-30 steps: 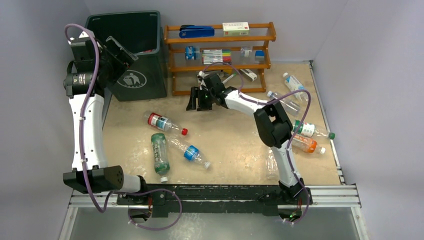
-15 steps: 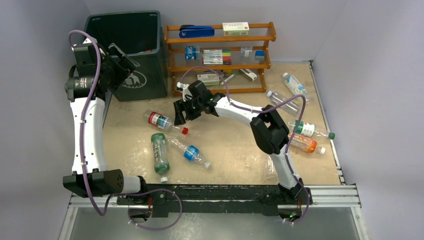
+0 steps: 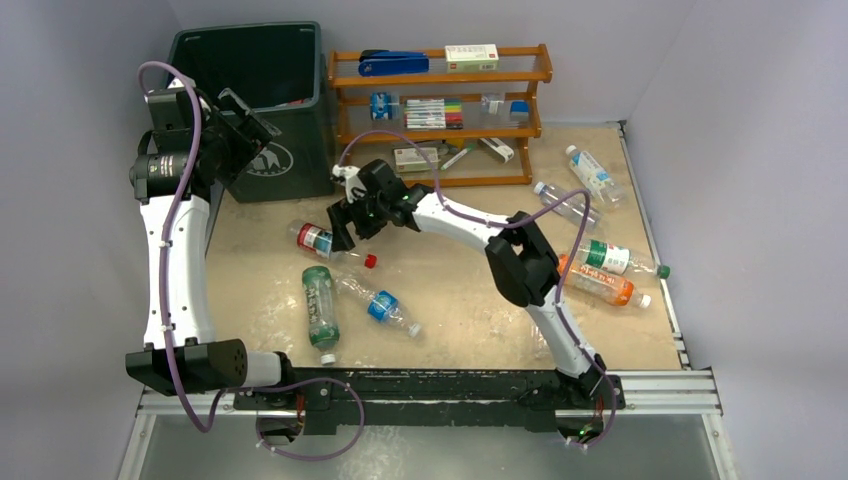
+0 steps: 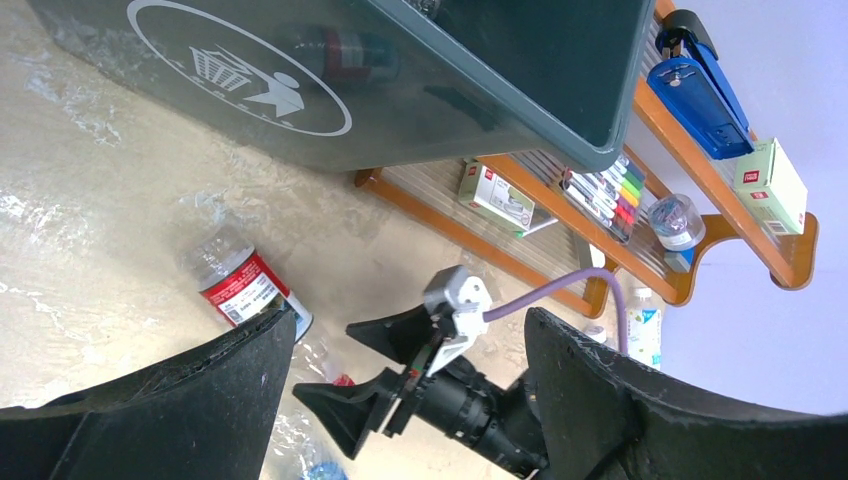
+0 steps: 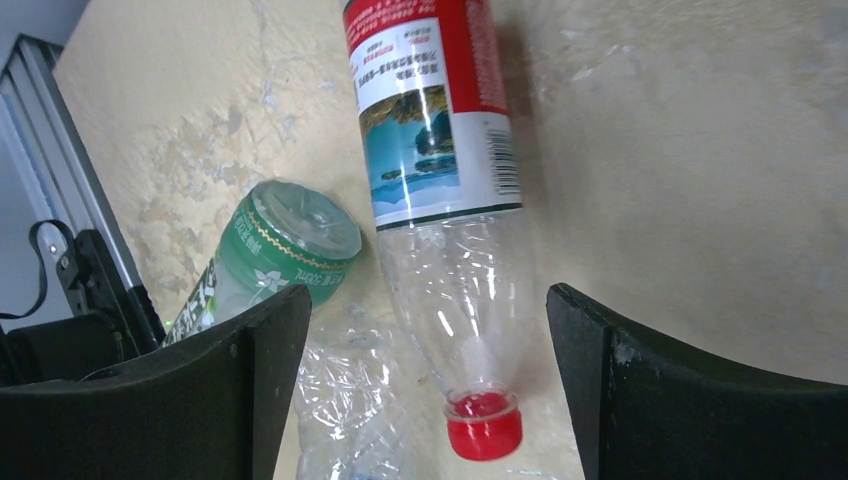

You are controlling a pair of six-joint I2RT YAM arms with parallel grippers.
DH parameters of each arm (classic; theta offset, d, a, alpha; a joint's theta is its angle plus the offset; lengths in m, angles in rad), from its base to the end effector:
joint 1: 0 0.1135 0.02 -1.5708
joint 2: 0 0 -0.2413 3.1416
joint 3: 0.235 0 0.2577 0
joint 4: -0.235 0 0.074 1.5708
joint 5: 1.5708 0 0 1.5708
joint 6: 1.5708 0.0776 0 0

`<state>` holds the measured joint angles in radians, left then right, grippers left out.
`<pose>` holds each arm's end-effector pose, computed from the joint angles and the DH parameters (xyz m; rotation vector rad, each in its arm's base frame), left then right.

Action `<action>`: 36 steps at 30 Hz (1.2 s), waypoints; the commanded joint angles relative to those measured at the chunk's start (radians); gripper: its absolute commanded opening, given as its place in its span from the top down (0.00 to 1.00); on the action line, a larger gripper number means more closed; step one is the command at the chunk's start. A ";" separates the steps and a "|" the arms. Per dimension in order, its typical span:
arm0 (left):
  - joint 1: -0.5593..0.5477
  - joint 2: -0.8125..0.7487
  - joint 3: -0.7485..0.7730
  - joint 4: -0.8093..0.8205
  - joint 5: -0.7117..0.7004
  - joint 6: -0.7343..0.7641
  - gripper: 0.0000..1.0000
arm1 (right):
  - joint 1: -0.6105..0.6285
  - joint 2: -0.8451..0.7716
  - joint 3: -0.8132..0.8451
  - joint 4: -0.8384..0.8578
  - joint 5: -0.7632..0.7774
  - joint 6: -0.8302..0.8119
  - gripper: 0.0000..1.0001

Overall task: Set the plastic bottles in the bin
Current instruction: Pick up the plastic bottle at the center of the board.

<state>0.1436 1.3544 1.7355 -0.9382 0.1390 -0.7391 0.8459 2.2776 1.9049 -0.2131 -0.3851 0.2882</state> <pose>0.3049 0.0332 0.4183 -0.8476 1.9898 -0.4959 0.3452 0.4337 0.1809 -0.8624 2.1400 1.0388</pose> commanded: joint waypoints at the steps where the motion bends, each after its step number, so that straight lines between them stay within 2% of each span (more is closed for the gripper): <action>1: 0.007 -0.017 0.029 0.007 0.011 0.020 0.16 | 0.036 0.017 0.063 -0.019 -0.011 -0.032 0.10; 18: 0.007 0.005 0.051 -0.018 0.022 0.037 0.16 | 0.074 0.123 0.105 -0.094 0.097 -0.047 0.12; 21: 0.005 0.012 0.057 -0.020 0.026 0.037 0.16 | 0.074 0.118 0.094 -0.095 0.107 -0.050 0.18; 25: 0.004 0.018 0.064 -0.020 0.029 0.037 0.16 | 0.073 0.093 0.083 -0.095 0.093 -0.047 0.40; 27: 0.004 0.016 0.060 -0.018 0.035 0.035 0.16 | 0.073 0.073 0.077 -0.089 0.108 -0.050 0.47; 33: 0.004 0.014 0.052 0.002 0.065 0.008 0.16 | 0.056 -0.015 0.048 -0.084 0.145 -0.051 0.58; 36: 0.004 0.013 0.043 0.026 0.095 -0.019 0.14 | 0.035 -0.072 0.029 -0.083 0.154 -0.052 0.60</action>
<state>0.1436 1.3750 1.7557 -0.9722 0.1833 -0.7238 0.9108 2.3615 1.9442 -0.3099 -0.2672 0.2501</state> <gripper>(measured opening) 0.843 0.557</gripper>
